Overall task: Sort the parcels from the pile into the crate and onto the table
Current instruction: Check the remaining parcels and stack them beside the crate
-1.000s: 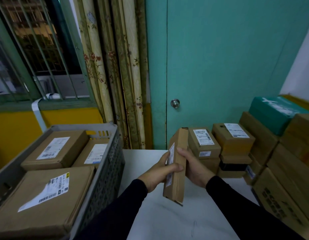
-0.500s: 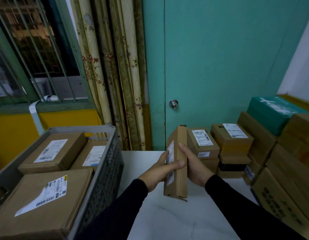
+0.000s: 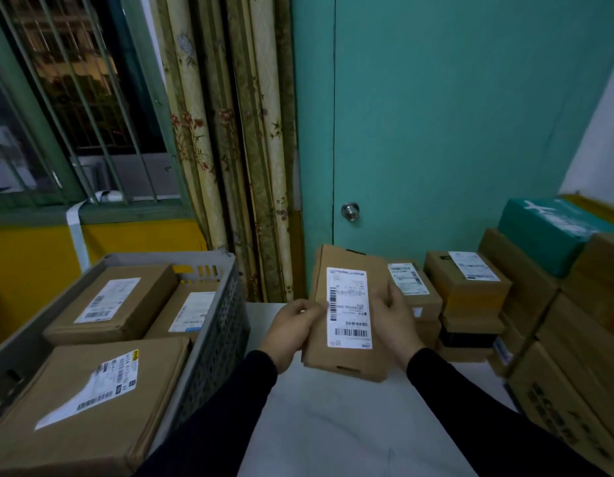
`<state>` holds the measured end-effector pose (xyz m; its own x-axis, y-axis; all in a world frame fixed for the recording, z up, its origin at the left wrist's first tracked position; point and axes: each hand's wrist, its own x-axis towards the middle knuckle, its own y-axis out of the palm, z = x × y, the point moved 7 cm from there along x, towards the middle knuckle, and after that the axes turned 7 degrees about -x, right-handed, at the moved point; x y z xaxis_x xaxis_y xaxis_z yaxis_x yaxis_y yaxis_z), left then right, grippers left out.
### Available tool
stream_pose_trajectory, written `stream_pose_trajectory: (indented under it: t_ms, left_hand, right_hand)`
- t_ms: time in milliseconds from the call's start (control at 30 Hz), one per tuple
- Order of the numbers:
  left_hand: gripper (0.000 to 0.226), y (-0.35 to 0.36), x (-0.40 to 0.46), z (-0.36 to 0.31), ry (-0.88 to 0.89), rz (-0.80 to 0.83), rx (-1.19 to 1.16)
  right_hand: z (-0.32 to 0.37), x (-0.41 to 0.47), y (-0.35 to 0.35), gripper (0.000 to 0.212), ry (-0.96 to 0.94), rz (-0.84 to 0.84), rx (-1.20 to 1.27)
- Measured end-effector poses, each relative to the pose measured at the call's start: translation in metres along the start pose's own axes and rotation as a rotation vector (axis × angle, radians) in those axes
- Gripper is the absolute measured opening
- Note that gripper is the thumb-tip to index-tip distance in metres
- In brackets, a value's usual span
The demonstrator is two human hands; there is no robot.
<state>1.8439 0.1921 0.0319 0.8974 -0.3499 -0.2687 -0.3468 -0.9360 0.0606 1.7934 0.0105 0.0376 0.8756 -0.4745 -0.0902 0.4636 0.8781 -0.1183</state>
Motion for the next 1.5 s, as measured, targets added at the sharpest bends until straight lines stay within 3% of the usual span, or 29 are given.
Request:
stream_pose_trajectory:
  t_ms: [133, 200, 233, 300, 400, 533, 633, 800, 1000, 1133, 1267, 1433, 1500]
  left_hand:
    - [0.029, 0.008, -0.007, -0.017, 0.2, -0.049, 0.25]
    - [0.028, 0.017, -0.008, -0.019, 0.273, -0.004, 0.416]
    - [0.028, 0.023, -0.01, -0.021, 0.298, 0.041, 0.454]
    - [0.033, 0.033, -0.014, -0.021, 0.28, 0.167, 0.426]
    - [0.045, 0.035, -0.013, -0.009, 0.066, 0.338, 0.185]
    - [0.071, 0.031, -0.004, 0.015, -0.136, 0.379, -0.004]
    - [0.068, 0.029, 0.001, 0.015, -0.107, 0.367, -0.039]
    - [0.064, 0.019, 0.002, 0.014, -0.06, 0.307, -0.019]
    - [0.076, 0.008, -0.006, 0.01, -0.065, 0.283, -0.059]
    - [0.075, 0.006, -0.003, 0.011, -0.052, 0.251, -0.057]
    - [0.076, 0.005, -0.007, 0.004, -0.049, 0.218, -0.14]
    - [0.06, -0.008, -0.016, -0.02, -0.106, 0.127, -0.416]
    - [0.052, -0.018, -0.014, -0.029, -0.103, 0.091, -0.413]
  right_hand:
    - [0.003, -0.003, 0.015, 0.08, -0.033, 0.054, 0.022]
    - [-0.003, 0.001, 0.024, 0.117, 0.023, 0.114, 0.026]
    - [-0.004, 0.0, 0.028, 0.123, 0.048, 0.157, 0.051]
    - [0.0, -0.005, 0.034, 0.104, 0.072, 0.233, 0.12]
    - [-0.001, -0.004, 0.036, 0.062, 0.147, 0.297, 0.197]
    - [-0.003, -0.008, 0.044, 0.079, 0.219, 0.351, 0.231]
    - [-0.004, -0.008, 0.055, 0.081, 0.204, 0.401, 0.221]
    - [-0.002, -0.005, 0.067, 0.062, 0.193, 0.394, 0.154]
    - [0.004, -0.008, 0.082, 0.075, 0.2, 0.458, 0.183]
    - [0.003, -0.008, 0.083, 0.063, 0.189, 0.435, 0.189]
    - [0.0, -0.006, 0.081, 0.074, 0.178, 0.433, 0.176]
    - [-0.011, 0.004, 0.078, 0.046, 0.211, 0.429, 0.114]
    - [-0.013, 0.006, 0.081, 0.038, 0.216, 0.416, 0.105]
